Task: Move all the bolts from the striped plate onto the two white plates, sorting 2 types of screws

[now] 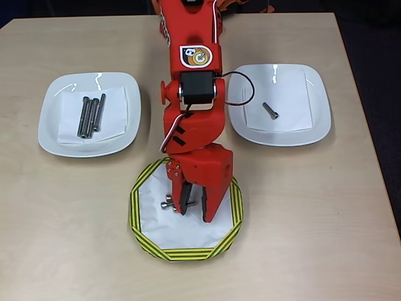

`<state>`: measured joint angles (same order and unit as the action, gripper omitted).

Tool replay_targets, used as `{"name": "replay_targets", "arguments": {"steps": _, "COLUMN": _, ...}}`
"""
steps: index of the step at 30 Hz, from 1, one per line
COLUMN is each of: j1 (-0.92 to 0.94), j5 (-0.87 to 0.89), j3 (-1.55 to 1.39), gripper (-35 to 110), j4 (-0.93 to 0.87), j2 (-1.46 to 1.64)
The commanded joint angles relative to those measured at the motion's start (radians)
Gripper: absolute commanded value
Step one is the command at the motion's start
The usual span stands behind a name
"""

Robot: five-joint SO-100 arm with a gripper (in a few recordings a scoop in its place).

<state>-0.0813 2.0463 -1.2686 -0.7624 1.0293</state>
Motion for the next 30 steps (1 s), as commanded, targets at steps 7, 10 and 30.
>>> {"name": "replay_targets", "arguments": {"steps": 7, "j1": 0.044, "j5": -0.107, "j3": 0.075, "gripper": 17, "j4": -0.149, "j2": 0.060}}
{"name": "replay_targets", "arguments": {"steps": 10, "j1": 0.046, "j5": -0.109, "j3": 0.150, "gripper": 17, "j4": -0.202, "j2": 0.038}}
{"name": "replay_targets", "arguments": {"steps": 30, "j1": 0.043, "j5": -0.224, "j3": 0.173, "gripper": 16, "j4": -0.138, "j2": -0.095}}
